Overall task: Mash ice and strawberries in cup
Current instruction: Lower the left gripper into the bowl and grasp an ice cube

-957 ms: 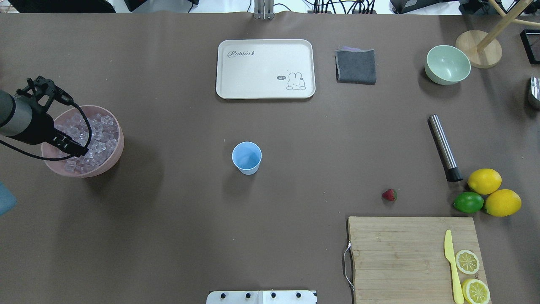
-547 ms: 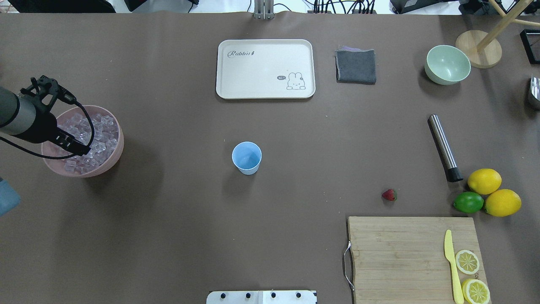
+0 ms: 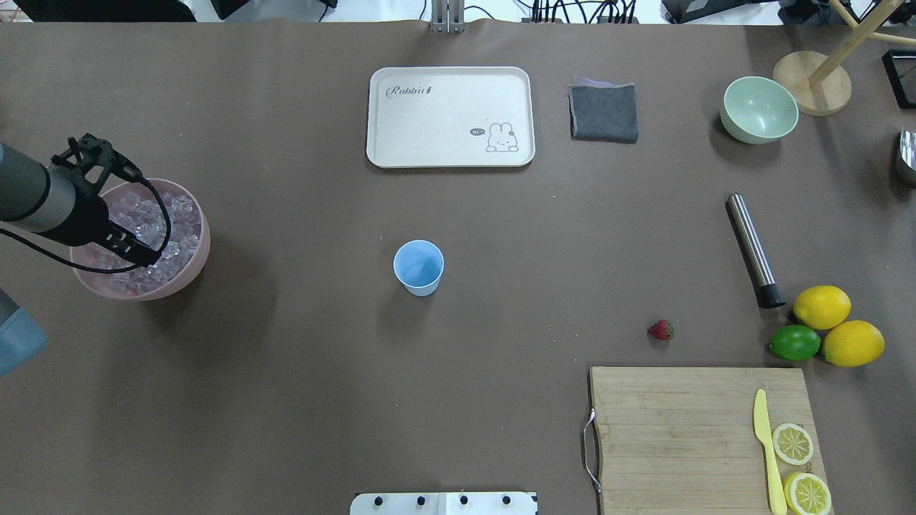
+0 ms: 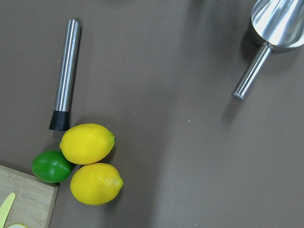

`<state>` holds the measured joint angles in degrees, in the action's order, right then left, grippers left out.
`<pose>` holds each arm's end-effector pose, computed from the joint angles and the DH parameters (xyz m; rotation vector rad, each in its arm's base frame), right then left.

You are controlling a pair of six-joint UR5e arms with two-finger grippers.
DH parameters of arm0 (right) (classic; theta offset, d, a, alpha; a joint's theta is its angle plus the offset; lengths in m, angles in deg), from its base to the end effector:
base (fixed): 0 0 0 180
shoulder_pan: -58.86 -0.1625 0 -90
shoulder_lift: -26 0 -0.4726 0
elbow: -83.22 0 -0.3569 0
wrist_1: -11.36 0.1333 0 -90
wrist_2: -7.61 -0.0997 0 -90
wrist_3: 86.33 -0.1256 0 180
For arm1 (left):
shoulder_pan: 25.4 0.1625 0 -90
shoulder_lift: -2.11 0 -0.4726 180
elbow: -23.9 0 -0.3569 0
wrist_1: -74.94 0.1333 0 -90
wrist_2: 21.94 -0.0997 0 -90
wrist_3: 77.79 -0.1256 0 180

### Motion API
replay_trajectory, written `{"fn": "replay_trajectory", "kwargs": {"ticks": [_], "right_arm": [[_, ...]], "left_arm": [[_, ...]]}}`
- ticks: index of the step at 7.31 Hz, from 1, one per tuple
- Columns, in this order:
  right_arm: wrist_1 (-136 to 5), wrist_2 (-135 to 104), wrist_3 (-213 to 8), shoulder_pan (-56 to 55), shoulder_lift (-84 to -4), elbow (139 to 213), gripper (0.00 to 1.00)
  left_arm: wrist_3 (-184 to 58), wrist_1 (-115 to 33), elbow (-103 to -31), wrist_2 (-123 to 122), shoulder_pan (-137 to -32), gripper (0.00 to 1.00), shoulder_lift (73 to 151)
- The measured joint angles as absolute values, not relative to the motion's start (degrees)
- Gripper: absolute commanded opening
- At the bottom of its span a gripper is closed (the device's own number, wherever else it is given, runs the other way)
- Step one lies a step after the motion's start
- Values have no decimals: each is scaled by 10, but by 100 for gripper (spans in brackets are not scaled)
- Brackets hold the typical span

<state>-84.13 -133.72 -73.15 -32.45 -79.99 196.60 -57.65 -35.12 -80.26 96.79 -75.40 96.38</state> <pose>0.0427 -0.3251 0.6460 0.1439 -0.8865 -0.2079 0.2786 -0.4455 0.5451 0.3305 0.7541 0.4954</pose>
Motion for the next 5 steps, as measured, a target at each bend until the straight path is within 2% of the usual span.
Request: {"fn": "replay_trajectory", "kwargs": {"ticks": [1, 2, 3, 5], "right_arm": [[-840, -1337, -731, -325, -802, 1968, 100], [-839, -1337, -731, -325, -803, 1968, 100], [-839, -1337, -731, -325, -803, 1969, 100], [-839, -1337, -731, -325, -803, 1969, 100]], "left_arm": [[-578, -353, -799, 967, -754, 56, 964], [-579, -357, -796, 967, -754, 18, 964], [-579, -359, -793, 967, -754, 0, 964], [-579, -357, -796, 976, -757, 0, 965]]}}
